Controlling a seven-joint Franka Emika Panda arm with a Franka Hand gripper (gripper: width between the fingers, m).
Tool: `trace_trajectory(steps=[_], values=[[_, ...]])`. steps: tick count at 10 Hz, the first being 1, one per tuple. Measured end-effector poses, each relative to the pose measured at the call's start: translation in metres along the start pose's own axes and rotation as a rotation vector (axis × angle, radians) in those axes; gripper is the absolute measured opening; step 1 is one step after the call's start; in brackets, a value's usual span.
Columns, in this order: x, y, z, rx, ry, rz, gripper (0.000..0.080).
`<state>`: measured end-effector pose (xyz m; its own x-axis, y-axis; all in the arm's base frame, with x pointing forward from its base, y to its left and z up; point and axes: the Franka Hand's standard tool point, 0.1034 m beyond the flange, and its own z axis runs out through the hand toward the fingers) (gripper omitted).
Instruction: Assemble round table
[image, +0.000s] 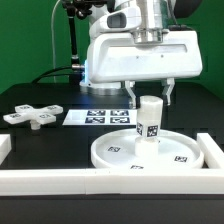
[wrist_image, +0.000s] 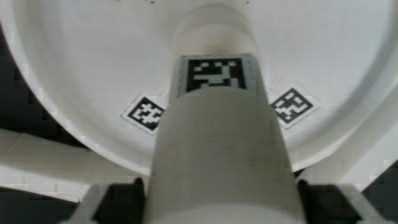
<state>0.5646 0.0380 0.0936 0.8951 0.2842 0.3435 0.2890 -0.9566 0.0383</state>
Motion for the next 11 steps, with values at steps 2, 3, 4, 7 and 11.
trace_trajectory(steps=[2, 3, 4, 7, 11], values=[[0.002, 0.001, 0.0, -0.006, 0.014, 0.0, 0.0409], [0.002, 0.001, 0.0, -0.006, 0.014, 0.0, 0.0409], [0.001, 0.001, 0.001, -0.006, 0.013, 0.001, 0.0409], [0.003, 0.002, -0.002, -0.006, 0.013, 0.001, 0.0638], [0.01, 0.011, -0.02, -0.002, -0.006, 0.008, 0.0649]])
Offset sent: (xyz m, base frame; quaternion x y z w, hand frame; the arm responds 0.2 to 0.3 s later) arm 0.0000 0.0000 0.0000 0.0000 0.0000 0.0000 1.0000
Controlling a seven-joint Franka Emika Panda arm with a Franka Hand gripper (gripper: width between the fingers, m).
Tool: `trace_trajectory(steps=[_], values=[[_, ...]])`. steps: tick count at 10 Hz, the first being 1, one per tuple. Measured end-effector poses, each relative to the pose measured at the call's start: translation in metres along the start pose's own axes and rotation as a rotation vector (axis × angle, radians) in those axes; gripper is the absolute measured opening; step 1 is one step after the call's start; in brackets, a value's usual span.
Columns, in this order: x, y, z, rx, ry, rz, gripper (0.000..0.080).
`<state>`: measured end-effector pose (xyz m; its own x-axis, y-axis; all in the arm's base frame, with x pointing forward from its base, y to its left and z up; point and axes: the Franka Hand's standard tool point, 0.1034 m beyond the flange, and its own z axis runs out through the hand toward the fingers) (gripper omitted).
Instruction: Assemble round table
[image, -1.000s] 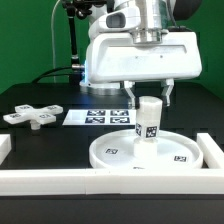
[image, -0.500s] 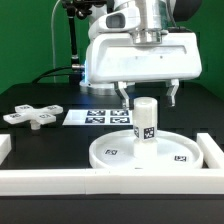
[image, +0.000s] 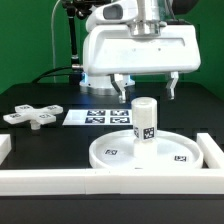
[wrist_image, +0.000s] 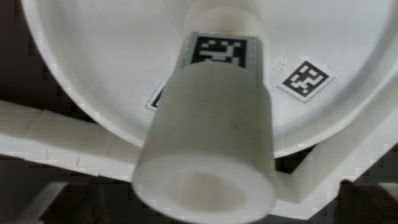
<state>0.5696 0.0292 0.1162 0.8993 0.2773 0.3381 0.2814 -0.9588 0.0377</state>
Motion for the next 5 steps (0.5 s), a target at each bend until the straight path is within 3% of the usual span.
trace_trajectory(steps=[2, 5], values=[[0.0103, 0.0038, -0.0042, 0.01, -0.019, 0.005, 0.0649], [0.0049, 0.0002, 0.0002, 0.025, -0.054, 0.0, 0.0649]])
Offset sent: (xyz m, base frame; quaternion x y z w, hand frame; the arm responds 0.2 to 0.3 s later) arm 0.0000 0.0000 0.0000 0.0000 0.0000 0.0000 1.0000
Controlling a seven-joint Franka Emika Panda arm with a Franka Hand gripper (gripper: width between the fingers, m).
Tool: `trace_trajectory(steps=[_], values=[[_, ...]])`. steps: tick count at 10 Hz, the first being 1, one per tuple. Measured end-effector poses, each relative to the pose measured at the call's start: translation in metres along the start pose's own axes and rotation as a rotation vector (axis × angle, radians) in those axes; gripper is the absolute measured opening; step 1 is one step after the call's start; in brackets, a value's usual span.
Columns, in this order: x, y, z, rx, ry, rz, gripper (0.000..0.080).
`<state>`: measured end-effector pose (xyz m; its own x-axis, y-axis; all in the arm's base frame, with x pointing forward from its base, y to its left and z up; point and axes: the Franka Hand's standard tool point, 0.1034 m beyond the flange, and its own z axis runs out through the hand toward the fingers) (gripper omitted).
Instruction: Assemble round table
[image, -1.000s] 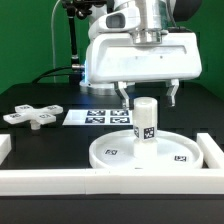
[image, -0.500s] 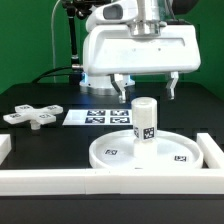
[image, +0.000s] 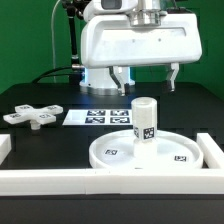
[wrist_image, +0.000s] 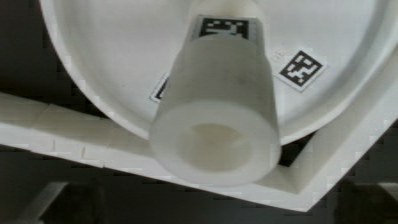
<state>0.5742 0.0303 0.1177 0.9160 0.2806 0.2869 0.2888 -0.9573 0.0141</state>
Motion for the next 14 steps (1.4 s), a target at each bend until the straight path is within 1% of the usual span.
trace_trajectory(steps=[1, 2, 3, 4, 5, 6, 7, 8, 11, 13, 14], values=[[-0.003, 0.0, 0.007, 0.024, -0.061, 0.001, 0.0649], [0.0, 0.0, 0.008, 0.058, -0.149, -0.006, 0.0649], [0.003, 0.001, 0.008, 0.08, -0.201, -0.009, 0.0649], [0.002, -0.001, 0.012, 0.102, -0.256, -0.008, 0.0649], [-0.001, -0.004, 0.015, 0.13, -0.358, -0.012, 0.0649], [0.007, -0.002, 0.02, 0.136, -0.366, -0.017, 0.0649], [0.006, 0.001, 0.023, 0.131, -0.353, -0.016, 0.0649], [0.002, 0.0, 0.025, 0.133, -0.358, -0.015, 0.0649], [-0.004, 0.003, 0.027, 0.132, -0.359, -0.019, 0.0649], [-0.01, 0.001, 0.027, 0.134, -0.368, -0.02, 0.0649], [-0.011, 0.0, 0.028, 0.135, -0.37, -0.022, 0.0649]])
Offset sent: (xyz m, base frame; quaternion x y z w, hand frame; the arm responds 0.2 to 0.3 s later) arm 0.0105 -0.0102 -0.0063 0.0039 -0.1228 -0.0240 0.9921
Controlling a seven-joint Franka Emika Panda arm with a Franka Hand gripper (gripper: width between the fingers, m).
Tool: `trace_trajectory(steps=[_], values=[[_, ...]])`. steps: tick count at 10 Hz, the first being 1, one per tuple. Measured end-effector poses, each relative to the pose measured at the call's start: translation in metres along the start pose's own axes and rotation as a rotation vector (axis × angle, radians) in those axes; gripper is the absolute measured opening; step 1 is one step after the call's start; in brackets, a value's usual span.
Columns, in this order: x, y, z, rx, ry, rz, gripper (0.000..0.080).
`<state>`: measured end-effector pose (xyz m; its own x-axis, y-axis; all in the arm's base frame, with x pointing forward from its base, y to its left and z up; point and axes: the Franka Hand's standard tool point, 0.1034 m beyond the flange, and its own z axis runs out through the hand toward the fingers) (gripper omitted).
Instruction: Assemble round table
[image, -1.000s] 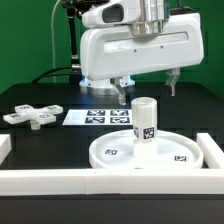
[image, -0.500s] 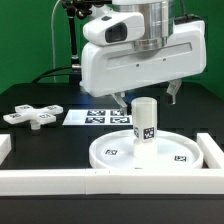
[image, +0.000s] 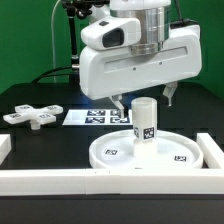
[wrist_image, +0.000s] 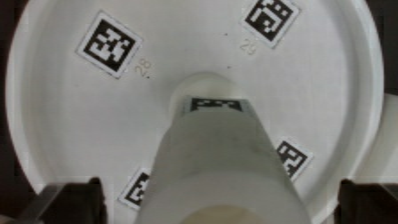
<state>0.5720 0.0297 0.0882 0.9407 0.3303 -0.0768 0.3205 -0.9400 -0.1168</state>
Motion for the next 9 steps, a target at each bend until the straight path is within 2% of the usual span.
trace_trajectory(steps=[2, 4, 9], values=[[-0.0003, 0.0003, 0.0007, 0.0, -0.001, -0.002, 0.0649], [-0.0005, 0.0003, 0.0016, 0.001, -0.002, -0.003, 0.0401], [-0.0004, -0.0001, 0.0018, 0.003, -0.002, 0.053, 0.0406]])
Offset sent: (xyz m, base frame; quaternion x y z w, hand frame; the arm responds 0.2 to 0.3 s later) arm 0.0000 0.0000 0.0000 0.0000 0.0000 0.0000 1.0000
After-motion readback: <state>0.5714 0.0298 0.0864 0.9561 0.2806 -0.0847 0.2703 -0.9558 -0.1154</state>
